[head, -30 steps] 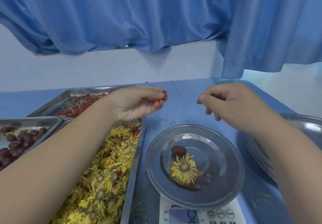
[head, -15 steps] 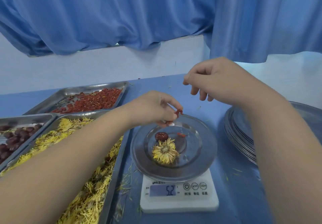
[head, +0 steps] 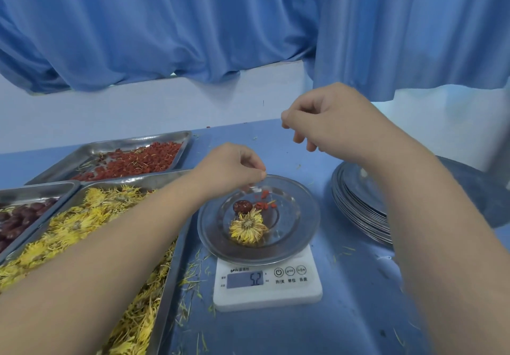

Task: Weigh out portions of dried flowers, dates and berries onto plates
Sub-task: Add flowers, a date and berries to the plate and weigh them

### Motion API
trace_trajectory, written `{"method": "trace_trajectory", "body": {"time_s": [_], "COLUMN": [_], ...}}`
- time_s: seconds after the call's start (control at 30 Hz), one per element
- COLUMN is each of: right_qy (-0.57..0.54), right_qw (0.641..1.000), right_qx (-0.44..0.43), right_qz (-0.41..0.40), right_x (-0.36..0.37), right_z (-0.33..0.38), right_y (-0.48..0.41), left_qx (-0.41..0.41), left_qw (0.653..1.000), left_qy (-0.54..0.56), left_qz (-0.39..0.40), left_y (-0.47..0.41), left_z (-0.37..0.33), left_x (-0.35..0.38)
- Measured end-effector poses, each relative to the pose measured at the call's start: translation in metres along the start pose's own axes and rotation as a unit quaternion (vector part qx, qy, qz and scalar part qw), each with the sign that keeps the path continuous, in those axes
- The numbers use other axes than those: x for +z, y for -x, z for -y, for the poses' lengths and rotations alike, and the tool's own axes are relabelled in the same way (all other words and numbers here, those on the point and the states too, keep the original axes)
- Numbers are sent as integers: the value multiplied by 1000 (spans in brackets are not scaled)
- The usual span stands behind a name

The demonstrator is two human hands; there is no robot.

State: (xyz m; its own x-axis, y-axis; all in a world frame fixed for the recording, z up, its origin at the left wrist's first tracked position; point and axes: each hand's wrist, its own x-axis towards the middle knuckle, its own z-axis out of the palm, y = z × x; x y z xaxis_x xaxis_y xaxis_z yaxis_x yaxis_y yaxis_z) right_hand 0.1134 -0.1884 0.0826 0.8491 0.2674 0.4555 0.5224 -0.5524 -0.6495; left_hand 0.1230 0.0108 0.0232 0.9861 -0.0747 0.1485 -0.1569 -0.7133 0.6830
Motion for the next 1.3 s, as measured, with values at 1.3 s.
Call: {"method": "trace_trajectory", "body": {"time_s": [1.3], "right_qy": [76], "right_qw": [997], "right_qx": [7], "right_qz": [-18], "right_x": [35], "right_z": [-64], "right_y": [90], "left_qx": [-35], "left_qw": [997], "left_qy": [74], "left_qz": [-14], "left_y": [32], "left_z": [-10], "left_x": [-2]}}
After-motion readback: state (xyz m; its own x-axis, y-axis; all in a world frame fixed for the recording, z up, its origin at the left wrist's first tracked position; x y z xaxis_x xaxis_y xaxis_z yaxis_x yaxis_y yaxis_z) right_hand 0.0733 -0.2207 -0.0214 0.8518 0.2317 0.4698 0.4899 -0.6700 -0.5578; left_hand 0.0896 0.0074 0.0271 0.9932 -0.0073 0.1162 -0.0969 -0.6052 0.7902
